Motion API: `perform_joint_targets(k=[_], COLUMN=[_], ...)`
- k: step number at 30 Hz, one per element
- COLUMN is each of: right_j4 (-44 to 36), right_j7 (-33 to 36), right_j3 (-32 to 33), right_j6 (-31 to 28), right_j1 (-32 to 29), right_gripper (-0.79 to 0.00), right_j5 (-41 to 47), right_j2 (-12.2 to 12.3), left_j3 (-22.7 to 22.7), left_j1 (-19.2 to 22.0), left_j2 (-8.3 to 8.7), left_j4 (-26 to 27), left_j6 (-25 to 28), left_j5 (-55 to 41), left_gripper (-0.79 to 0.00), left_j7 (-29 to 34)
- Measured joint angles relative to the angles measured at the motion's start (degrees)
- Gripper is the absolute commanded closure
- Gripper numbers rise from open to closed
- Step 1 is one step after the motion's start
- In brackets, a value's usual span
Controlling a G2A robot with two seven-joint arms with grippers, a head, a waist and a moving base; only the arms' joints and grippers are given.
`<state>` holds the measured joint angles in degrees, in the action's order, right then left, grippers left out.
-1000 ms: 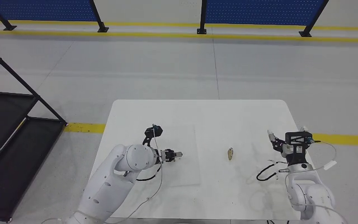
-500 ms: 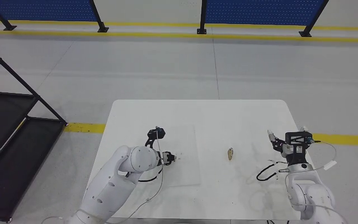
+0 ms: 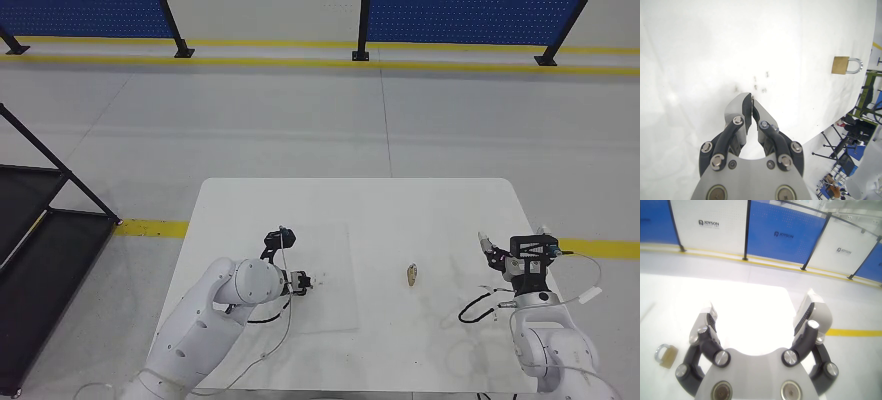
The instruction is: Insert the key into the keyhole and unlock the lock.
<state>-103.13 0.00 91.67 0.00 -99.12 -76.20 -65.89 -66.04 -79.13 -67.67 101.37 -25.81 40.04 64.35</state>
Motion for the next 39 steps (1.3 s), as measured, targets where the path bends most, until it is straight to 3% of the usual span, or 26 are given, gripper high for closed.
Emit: perform_joint_targets(k=[11, 17, 27, 33, 39], right_j4=[0.0, 0.0, 0.0, 0.0, 0.0], right_j7=[0.0, 0.0, 0.0, 0.0, 0.0], right_j3=[0.0, 0.0, 0.0, 0.0, 0.0], right_j6=[0.0, 0.0, 0.0, 0.0, 0.0], right_j1=[0.0, 0.0, 0.0, 0.0, 0.0], right_gripper=[-0.785, -0.785, -0.785, -0.785, -0.785], right_j5=[0.0, 0.0, 0.0, 0.0, 0.0], right_j2=[0.0, 0.0, 0.0, 0.0, 0.0], left_j3=[-2.25, -6.35, -18.92, -26.47, -30.24], left_j1=[-0.31, -2.6, -9.09, -13.06, -15.7], left_j2=[0.82, 1.31, 1.91, 2.43, 2.87], left_j4=[4.14, 7.39, 5.57, 2.39, -1.44], left_j6=[1.62, 6.03, 19.26, 30.22, 39.11], left_j5=[0.11, -5.84, -30.75, -46.85, -58.18], left_gripper=[0.0, 0.0, 0.0, 0.0, 0.0], left_j7=[2.43, 0.94, -3.7, -1.09, 3.63])
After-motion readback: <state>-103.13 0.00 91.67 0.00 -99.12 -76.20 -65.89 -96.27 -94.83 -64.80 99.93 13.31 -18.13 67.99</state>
